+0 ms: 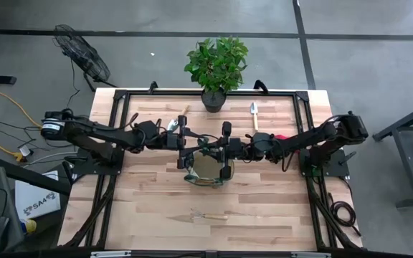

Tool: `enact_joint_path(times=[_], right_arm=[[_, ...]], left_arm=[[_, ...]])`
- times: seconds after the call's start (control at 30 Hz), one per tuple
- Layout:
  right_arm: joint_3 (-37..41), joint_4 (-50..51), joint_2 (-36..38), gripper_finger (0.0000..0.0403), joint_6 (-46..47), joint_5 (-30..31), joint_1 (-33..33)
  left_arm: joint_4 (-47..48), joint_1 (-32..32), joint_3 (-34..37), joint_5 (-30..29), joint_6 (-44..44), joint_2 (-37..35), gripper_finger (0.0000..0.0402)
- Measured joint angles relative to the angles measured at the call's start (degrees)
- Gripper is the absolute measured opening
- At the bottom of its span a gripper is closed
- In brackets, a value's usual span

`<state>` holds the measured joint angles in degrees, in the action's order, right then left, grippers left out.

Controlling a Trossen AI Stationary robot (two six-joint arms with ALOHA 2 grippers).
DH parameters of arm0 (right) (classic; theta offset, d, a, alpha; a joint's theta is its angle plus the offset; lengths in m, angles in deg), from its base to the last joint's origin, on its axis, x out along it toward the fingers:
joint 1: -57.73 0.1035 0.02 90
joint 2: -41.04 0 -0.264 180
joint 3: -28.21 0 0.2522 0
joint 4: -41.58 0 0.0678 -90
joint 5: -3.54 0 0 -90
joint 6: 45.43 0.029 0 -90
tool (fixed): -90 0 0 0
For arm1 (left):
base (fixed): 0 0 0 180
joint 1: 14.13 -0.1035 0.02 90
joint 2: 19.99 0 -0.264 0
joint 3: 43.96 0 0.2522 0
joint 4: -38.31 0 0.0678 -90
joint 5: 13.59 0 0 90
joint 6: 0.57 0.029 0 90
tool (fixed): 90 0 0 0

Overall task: Pick & Place Garden tools in Gardening bag
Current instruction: Put the green shear scissors into the gardening bag

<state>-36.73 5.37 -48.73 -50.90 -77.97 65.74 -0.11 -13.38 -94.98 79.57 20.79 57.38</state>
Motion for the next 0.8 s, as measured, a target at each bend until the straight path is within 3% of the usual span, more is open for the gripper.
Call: enact_joint_path(times=[0.27, 0.57, 0.8], right_arm=[[0.00, 0.98, 0.36, 0.0038, -0.39, 3.44, 1.13], [0.00, 15.60, 8.07, 0.0038, -0.28, 11.38, 4.85], [0.02, 30.42, 14.68, 0.0038, -0.09, 28.80, 12.63]], left_arm=[[10.85, 0.02, 0.00, -0.04, 2.61, -5.59, 0.0138], [26.75, 0.02, 0.04, -0.06, 1.77, -15.89, 0.0138], [42.25, 0.02, 0.04, -0.06, -1.67, -24.26, 0.0138]])
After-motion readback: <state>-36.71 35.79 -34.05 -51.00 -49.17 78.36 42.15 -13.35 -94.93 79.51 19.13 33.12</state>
